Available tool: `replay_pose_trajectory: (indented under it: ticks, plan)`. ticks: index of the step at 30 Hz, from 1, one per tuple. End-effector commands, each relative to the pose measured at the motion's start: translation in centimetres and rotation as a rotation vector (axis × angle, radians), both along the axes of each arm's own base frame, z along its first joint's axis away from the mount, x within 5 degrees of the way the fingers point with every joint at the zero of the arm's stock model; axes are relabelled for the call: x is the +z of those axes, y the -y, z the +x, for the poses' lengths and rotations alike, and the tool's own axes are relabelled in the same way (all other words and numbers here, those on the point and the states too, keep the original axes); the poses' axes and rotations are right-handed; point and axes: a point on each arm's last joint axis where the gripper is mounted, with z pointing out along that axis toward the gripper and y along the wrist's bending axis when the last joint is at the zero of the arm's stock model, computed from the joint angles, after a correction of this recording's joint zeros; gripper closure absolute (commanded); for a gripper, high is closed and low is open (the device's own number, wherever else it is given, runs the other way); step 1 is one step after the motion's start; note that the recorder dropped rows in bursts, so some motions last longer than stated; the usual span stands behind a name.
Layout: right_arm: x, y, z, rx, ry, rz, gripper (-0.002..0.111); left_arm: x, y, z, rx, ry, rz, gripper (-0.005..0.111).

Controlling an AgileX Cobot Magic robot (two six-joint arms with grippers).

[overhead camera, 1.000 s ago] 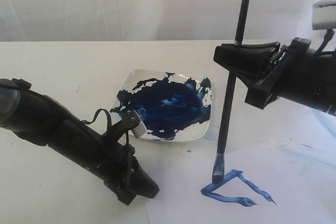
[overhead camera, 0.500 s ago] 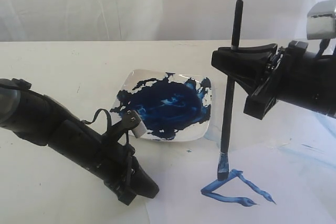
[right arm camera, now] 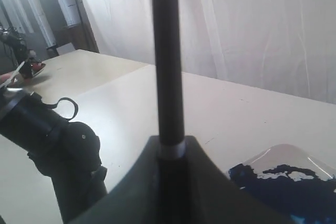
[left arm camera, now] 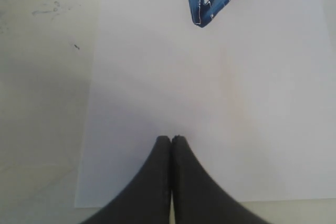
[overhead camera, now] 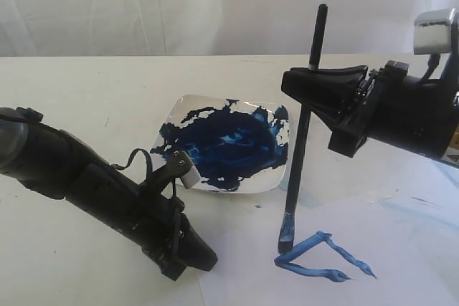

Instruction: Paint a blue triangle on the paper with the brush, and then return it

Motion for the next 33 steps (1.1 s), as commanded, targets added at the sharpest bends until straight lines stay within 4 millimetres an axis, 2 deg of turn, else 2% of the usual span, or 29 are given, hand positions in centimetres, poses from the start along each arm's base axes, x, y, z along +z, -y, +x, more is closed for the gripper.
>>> replay_pose_trajectory:
  ticks: [1, 7, 33]
  plan:
    - [0.1, 0.2, 0.5, -0.043, -0.029, 0.009, 0.108, 0.1, 0.2, -0.3, -0.017, -0.014, -0.009, 0.107]
    - [-0.5, 0.4, 1.0, -0.105, -0.124, -0.010, 0.108, 0.1, 0.2, -0.3, -0.017, -0.014, -0.009, 0.107]
    - [-1.4, 0.7, 2.2, -0.182, -0.179, 0.027, 0.108, 0.1, 0.2, -0.3, -0.017, -0.014, -0.009, 0.107]
